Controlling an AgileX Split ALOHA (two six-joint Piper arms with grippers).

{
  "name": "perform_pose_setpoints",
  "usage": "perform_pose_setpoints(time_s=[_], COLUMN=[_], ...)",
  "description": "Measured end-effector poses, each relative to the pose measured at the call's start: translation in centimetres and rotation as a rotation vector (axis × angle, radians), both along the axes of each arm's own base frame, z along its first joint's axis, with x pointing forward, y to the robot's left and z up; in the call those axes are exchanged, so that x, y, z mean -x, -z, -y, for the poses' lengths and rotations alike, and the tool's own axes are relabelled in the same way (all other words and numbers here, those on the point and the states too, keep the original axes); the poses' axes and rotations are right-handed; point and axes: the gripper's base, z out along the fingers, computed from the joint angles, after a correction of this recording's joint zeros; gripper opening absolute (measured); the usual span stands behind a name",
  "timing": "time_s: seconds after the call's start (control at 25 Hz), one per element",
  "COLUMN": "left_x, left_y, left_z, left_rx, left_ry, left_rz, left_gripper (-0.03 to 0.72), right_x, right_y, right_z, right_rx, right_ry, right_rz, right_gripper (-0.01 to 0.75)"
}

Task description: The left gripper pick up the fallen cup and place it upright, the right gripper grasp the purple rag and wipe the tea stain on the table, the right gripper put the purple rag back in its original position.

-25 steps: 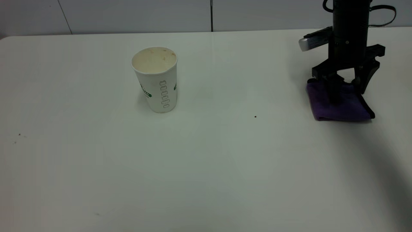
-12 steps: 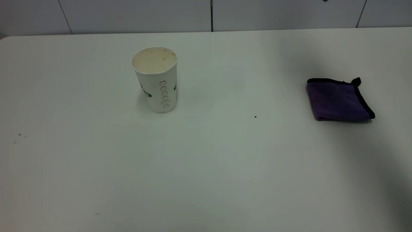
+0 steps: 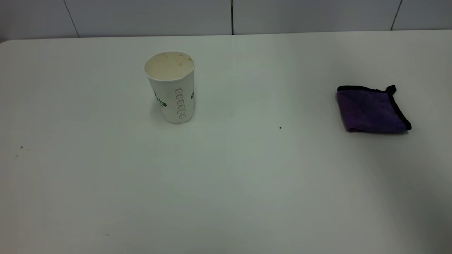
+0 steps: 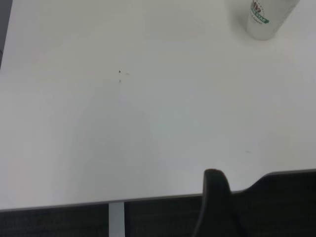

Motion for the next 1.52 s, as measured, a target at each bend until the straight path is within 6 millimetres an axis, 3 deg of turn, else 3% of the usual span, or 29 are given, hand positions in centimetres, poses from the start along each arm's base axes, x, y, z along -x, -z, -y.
perform_pose_setpoints(time_s=[0.32, 0.68, 0.84, 1.16, 1.52], left_x=[0.0, 0.0, 0.0, 0.0, 0.0], left_y=[0.0, 0.0, 0.0, 0.0, 0.0], left_z=[0.0, 0.0, 0.0, 0.0, 0.0], left_rx=[0.000, 0.000, 0.000, 0.000, 0.000], left_ry=[0.000, 0.000, 0.000, 0.000, 0.000], left_rz=[0.000, 0.000, 0.000, 0.000, 0.000], left_gripper=[0.530, 0.530, 0.530, 0.530, 0.530], right_x=[10.9, 22.5, 26.9, 33.2, 37.6], right_y=[-0.2, 4.0, 6.1, 8.3, 7.3], right_z=[3.0, 6.0, 7.2, 8.8, 9.9], right_rx=[0.054, 0.059, 0.035, -0.052, -0.155], right_ry=[-0.023, 0.010, 0.036, 0.079, 0.085], right_rz=[-0.079, -0.175, -0.119, 0.106, 0.405], right_gripper=[0.523, 0.523, 0.523, 0.523, 0.523])
